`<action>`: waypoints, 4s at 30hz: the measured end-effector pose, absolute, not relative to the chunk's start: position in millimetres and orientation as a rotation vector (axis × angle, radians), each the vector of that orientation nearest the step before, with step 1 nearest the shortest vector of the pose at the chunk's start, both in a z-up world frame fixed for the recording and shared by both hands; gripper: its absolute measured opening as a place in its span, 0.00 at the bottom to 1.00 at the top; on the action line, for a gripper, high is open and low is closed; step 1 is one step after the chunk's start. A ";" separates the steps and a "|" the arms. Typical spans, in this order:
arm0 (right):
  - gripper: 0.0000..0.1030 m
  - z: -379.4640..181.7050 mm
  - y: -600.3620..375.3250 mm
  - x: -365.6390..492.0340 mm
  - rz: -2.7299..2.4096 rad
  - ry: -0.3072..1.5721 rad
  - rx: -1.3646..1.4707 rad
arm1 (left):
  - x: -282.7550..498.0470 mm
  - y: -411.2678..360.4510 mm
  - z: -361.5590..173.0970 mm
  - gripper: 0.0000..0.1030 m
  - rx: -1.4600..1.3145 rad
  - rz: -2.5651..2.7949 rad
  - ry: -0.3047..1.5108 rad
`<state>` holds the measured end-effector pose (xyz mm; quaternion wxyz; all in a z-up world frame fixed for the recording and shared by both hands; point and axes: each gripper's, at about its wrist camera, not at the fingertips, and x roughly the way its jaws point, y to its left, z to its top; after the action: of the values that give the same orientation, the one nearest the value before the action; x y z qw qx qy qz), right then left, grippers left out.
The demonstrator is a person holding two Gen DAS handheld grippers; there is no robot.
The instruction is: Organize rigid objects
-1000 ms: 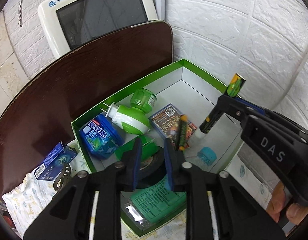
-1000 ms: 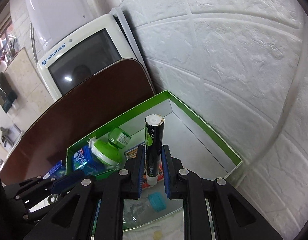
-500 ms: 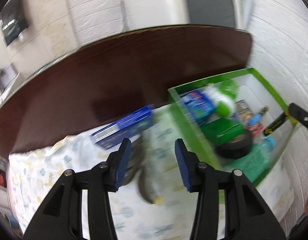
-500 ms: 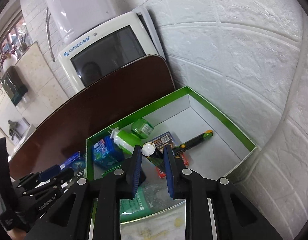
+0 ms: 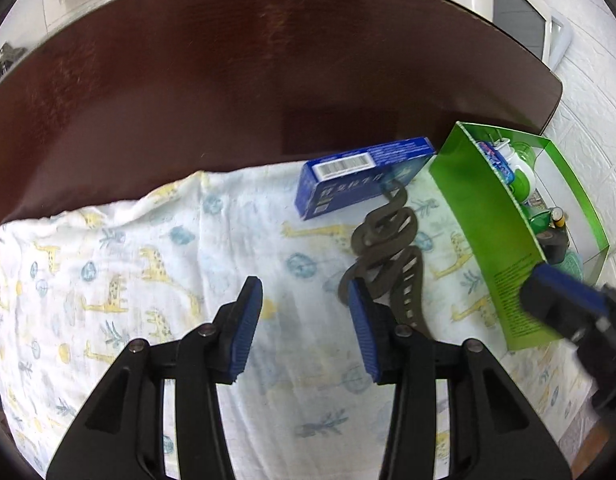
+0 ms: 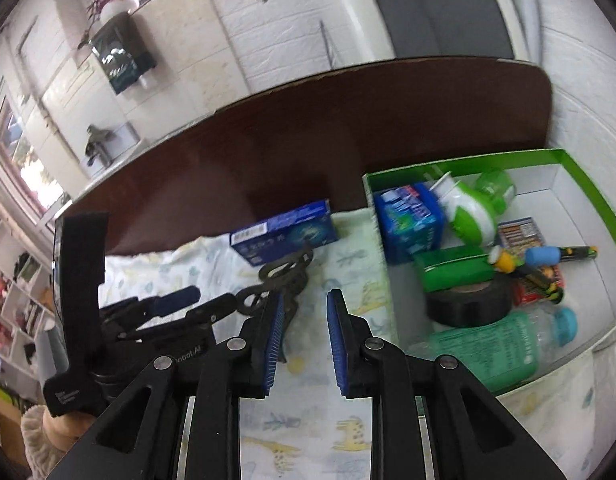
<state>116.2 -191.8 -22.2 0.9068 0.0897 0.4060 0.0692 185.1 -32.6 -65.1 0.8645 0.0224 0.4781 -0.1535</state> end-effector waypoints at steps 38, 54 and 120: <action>0.62 -58.9 -173.4 138.9 0.138 0.860 0.045 | 172.1 -42.2 -80.5 0.14 0.136 -0.475 0.984; 0.68 -65.4 -114.5 136.9 0.260 0.803 -0.094 | 168.8 52.0 -79.2 0.15 0.099 -0.398 0.973; 0.62 -13.6 -394.3 63.9 -0.138 0.577 0.288 | 132.2 -280.7 -11.0 0.35 0.476 -0.682 0.824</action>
<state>63.9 -394.3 -13.6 0.9461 0.1412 0.2834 -0.0680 132.2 -280.7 -11.0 0.8335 0.2246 0.3889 -0.3218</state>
